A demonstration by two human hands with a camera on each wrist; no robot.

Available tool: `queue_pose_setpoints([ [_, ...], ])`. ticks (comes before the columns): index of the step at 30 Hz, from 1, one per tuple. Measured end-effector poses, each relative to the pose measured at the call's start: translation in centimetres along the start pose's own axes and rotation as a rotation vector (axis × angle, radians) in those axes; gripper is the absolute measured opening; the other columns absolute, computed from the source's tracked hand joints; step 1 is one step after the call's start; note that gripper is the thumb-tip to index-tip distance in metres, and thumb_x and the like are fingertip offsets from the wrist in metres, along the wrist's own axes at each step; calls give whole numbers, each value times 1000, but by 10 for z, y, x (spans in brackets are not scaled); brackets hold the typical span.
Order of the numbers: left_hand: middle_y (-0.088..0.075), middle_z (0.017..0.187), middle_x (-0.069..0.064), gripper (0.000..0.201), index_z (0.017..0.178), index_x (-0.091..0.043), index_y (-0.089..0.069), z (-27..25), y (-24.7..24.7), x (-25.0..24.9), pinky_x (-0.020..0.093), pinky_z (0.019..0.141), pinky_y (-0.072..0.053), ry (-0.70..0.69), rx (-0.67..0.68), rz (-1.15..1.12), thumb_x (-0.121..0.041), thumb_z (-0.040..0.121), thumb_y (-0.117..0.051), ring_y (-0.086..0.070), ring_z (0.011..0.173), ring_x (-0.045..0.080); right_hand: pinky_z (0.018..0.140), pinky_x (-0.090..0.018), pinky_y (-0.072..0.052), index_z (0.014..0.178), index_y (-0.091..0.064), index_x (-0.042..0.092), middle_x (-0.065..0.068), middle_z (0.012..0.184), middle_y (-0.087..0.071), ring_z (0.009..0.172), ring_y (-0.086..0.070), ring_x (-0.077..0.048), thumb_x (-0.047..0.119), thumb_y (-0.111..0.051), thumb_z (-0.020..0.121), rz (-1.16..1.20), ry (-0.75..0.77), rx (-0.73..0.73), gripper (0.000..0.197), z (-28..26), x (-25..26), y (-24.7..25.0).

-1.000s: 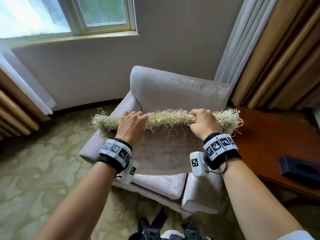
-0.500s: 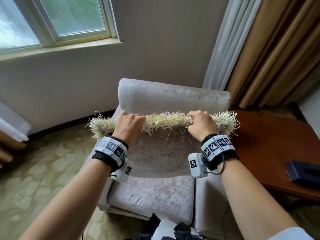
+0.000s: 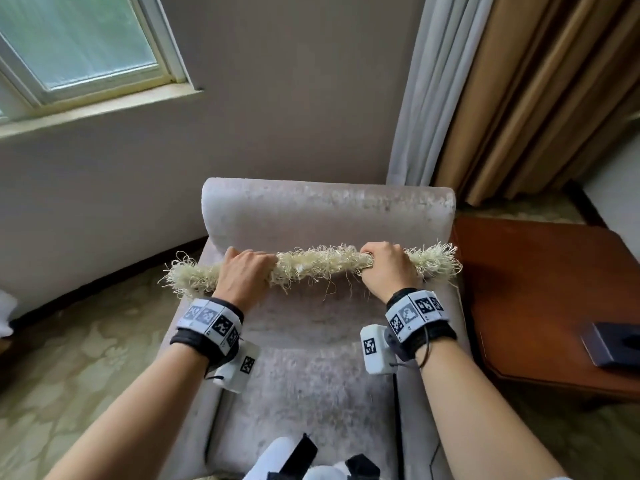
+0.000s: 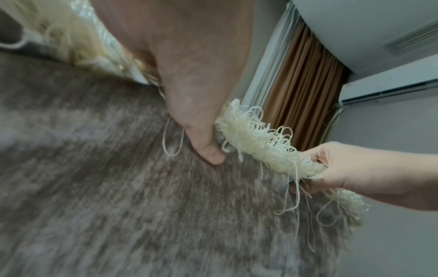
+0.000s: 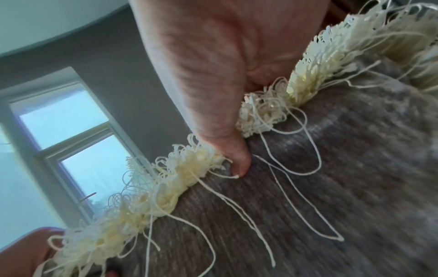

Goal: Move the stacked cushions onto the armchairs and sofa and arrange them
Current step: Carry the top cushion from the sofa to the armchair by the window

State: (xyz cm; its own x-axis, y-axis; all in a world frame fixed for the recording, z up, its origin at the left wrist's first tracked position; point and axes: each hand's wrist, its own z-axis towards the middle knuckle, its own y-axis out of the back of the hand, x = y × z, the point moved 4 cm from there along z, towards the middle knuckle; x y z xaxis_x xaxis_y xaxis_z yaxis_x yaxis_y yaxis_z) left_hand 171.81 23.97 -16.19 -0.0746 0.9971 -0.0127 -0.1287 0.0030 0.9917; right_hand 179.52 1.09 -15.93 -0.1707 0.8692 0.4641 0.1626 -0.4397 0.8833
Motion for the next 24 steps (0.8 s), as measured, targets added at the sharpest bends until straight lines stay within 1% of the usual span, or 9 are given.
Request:
queue_pose_setpoints([
  [5, -72, 78, -4, 19, 73, -23, -62, 30, -34, 8, 33, 72, -33, -47, 87, -17, -5, 73, -68, -64, 78, 21, 74, -33, -53, 110, -71, 30, -11, 96, -73, 93, -67, -35, 3, -59, 72, 11, -117, 29, 48, 12, -17, -19],
  [8, -73, 79, -5, 17, 76, -24, -63, 44, -55, 17, 32, 72, -29, -72, 121, -14, -8, 76, -70, -63, 77, 20, 71, -31, -51, 111, -70, 30, -11, 95, -73, 91, -67, -34, 3, -59, 73, 7, -157, 59, 48, 25, -19, -37],
  [11, -72, 80, -6, 15, 79, -24, -63, 60, -75, 31, 33, 73, -32, -84, 139, -4, -10, 79, -70, -62, 78, 20, 68, -29, -49, 112, -70, 31, -9, 95, -73, 89, -67, -34, 3, -58, 73, 0, -185, 71, 49, 40, -17, -55],
  [14, -72, 85, -6, 16, 85, -22, -67, 73, -95, 44, 34, 74, -32, -74, 165, -25, -8, 80, -67, -63, 84, 20, 74, -31, -52, 117, -68, 31, -10, 100, -73, 93, -67, -35, 4, -58, 74, -25, -198, 84, 52, 56, -15, -73],
  [15, -72, 84, -5, 16, 84, -22, -66, 77, -102, 48, 33, 73, -31, -71, 180, -34, -6, 79, -65, -63, 84, 20, 75, -32, -52, 118, -68, 31, -11, 101, -72, 94, -66, -35, 4, -58, 75, -36, -202, 90, 52, 62, -14, -79],
  [17, -69, 78, -4, 18, 76, -19, -60, 85, -118, 54, 34, 72, -30, -60, 225, -50, -1, 75, -58, -63, 80, 23, 76, -32, -51, 118, -67, 31, -11, 101, -72, 94, -66, -35, 3, -57, 77, -48, -216, 99, 51, 74, -16, -92],
  [20, -63, 68, -2, 20, 65, -17, -47, 96, -147, 59, 35, 73, -34, -51, 293, -71, 3, 69, -50, -61, 72, 26, 66, -29, -47, 116, -67, 32, -9, 96, -73, 89, -66, -33, 2, -56, 78, -40, -263, 112, 50, 91, -23, -117],
  [22, -63, 69, -1, 19, 66, -17, -49, 98, -168, 59, 34, 73, -33, -67, 362, -73, 1, 69, -52, -61, 73, 27, 62, -28, -45, 115, -67, 34, -8, 95, -73, 85, -66, -32, 1, -55, 79, -40, -300, 126, 50, 95, -30, -136],
  [24, -65, 72, -1, 16, 69, -18, -53, 98, -188, 58, 34, 72, -31, -73, 404, -77, -2, 70, -55, -62, 76, 26, 63, -29, -47, 116, -66, 35, -8, 98, -72, 87, -66, -32, 1, -54, 81, -42, -335, 158, 51, 97, -38, -154],
])
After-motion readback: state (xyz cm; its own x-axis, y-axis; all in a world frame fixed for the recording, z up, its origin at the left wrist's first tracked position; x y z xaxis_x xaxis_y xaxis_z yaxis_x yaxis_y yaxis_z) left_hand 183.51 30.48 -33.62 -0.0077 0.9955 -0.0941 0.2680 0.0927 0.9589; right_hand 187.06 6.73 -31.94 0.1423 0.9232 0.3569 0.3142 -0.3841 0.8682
